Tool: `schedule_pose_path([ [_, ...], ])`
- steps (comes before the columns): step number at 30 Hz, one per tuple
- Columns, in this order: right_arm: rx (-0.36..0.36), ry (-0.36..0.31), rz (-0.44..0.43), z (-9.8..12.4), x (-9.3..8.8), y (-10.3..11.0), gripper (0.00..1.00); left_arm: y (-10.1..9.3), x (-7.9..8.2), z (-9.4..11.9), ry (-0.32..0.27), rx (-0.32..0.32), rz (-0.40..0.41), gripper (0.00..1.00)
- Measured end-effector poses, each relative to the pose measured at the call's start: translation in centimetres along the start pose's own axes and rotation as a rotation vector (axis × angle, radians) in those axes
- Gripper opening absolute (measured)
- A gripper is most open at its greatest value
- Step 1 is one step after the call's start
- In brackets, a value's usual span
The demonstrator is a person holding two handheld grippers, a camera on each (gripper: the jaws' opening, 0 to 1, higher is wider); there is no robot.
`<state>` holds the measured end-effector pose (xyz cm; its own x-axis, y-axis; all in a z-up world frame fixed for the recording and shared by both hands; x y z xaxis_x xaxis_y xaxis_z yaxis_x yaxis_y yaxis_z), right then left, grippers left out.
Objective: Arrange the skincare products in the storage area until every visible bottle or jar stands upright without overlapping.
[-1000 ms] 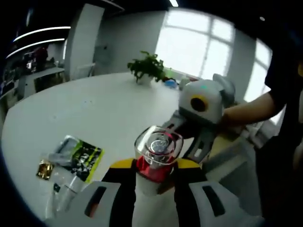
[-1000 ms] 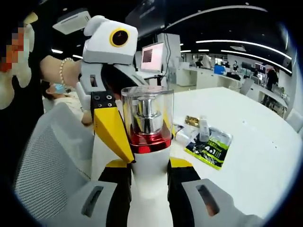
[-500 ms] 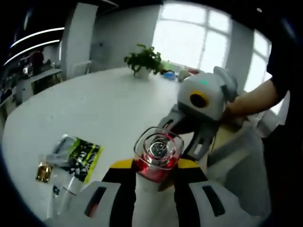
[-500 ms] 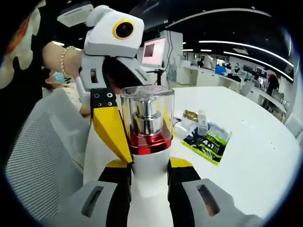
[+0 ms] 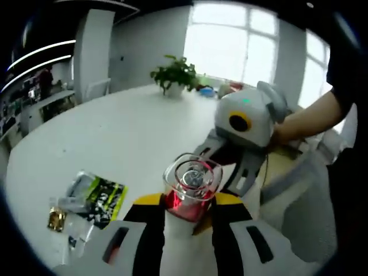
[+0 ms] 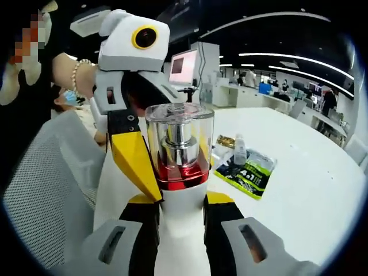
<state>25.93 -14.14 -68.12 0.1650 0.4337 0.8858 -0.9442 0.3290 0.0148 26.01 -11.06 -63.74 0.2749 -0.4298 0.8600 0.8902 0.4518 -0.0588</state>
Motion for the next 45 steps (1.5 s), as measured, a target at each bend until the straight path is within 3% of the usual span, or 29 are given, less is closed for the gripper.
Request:
schedule_pose_path([
  [10, 0.012, -0.011, 0.001, 0.1, 0.0, -2.7, 0.29, 1.8, 1.2, -1.8, -0.033, 0.031, -0.012, 0.26],
  [33, 0.02, -0.023, -0.017, 0.7, 0.3, -11.5, 0.29, 7.1, 5.2, -7.6, -0.088, 0.035, -0.046, 0.27],
  [45, 0.021, -0.029, -0.045, 0.5, 0.3, -12.9, 0.29, 8.2, 5.7, -8.4, -0.09, 0.045, -0.049, 0.27],
])
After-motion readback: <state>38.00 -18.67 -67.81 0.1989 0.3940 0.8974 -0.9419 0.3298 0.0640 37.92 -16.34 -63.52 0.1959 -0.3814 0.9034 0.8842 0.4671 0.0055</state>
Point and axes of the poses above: the point that each gripper's makers call its tool centre point, and the gripper's own axes: z roughly backward along the fingers, y roughly to its left, x roughly out of its top, the point moved 3 cm from there along z, roughly backward along the fingers, and after that the axes turned 3 degrees about -z, right-handed, at the moved point
